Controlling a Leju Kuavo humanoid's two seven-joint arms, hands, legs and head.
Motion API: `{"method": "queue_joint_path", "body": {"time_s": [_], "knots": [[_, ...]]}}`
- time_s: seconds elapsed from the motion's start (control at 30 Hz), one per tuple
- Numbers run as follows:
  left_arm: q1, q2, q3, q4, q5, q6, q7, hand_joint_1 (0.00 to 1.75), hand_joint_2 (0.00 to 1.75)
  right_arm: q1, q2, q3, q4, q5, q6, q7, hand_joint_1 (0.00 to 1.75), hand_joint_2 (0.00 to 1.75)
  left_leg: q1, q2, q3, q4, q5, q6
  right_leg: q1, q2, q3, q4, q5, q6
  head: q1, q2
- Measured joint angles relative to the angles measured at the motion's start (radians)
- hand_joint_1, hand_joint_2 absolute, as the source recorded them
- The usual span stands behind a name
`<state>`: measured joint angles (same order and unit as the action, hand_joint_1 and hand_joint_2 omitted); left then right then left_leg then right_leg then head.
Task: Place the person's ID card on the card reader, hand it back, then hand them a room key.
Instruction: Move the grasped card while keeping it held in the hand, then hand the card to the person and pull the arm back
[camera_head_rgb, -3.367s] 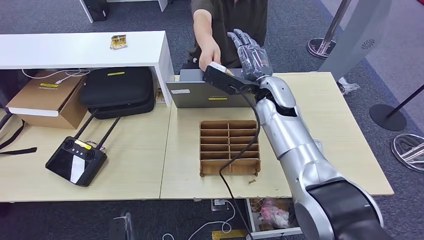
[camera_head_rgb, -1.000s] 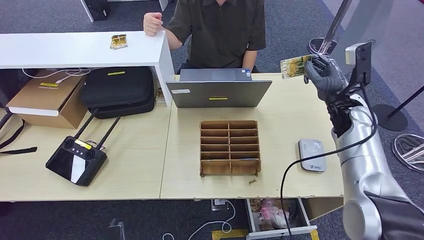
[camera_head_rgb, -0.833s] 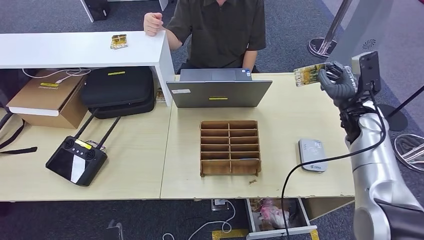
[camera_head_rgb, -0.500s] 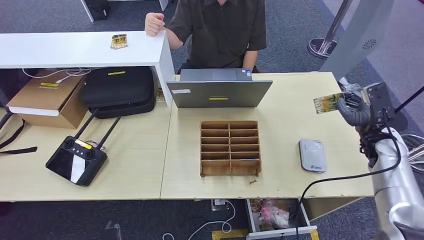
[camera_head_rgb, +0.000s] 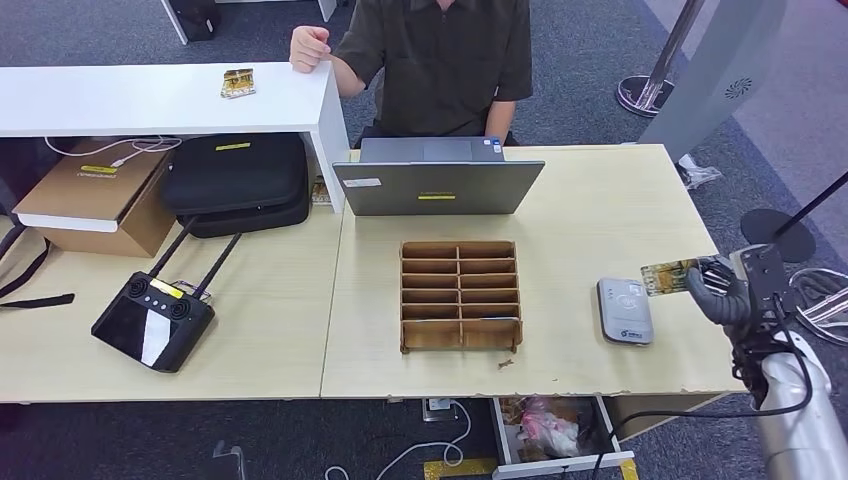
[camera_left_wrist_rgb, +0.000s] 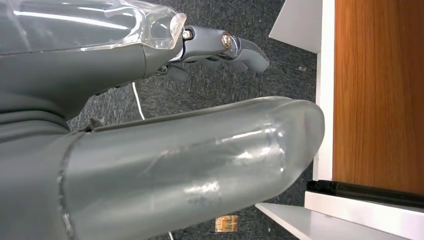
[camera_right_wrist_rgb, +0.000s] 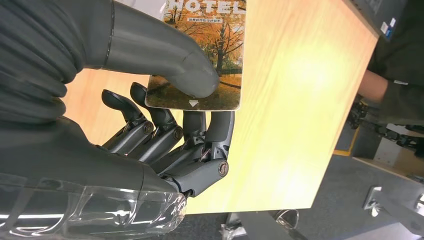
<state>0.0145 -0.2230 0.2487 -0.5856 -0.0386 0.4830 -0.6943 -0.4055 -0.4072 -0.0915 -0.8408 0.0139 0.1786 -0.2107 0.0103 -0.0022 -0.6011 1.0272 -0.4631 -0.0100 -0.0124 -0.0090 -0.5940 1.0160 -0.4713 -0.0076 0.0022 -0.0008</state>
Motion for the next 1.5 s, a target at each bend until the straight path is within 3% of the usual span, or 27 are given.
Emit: {"method": "queue_joint_path", "body": {"time_s": [0.23,0.93,1.5], "knots": [[-0.002,0.000,0.000,0.000,0.002,-0.014,0.000,0.00,0.00,0.045,0.014,-0.013,-0.021,0.029,0.005,0.020,1.75,1.75,0.000,0.000,0.000,0.000,0.000,0.000,0.000,0.000,0.000,0.000,0.000,0.000,0.000,0.000],[-0.024,0.002,-0.002,0.000,0.016,-0.096,0.000,0.00,0.00,0.033,0.104,0.024,0.034,0.174,-0.044,-0.003,1.75,1.75,0.000,0.000,0.000,0.000,0.000,0.000,0.000,0.000,0.000,0.001,0.000,0.000,0.000,0.000],[-0.027,0.002,-0.010,0.000,0.021,-0.081,0.000,0.00,0.00,0.047,0.120,0.065,0.088,0.284,-0.134,-0.012,1.75,1.75,0.000,0.001,0.001,0.000,0.000,0.000,0.000,0.001,0.000,0.000,0.000,0.000,0.000,0.000]]}}
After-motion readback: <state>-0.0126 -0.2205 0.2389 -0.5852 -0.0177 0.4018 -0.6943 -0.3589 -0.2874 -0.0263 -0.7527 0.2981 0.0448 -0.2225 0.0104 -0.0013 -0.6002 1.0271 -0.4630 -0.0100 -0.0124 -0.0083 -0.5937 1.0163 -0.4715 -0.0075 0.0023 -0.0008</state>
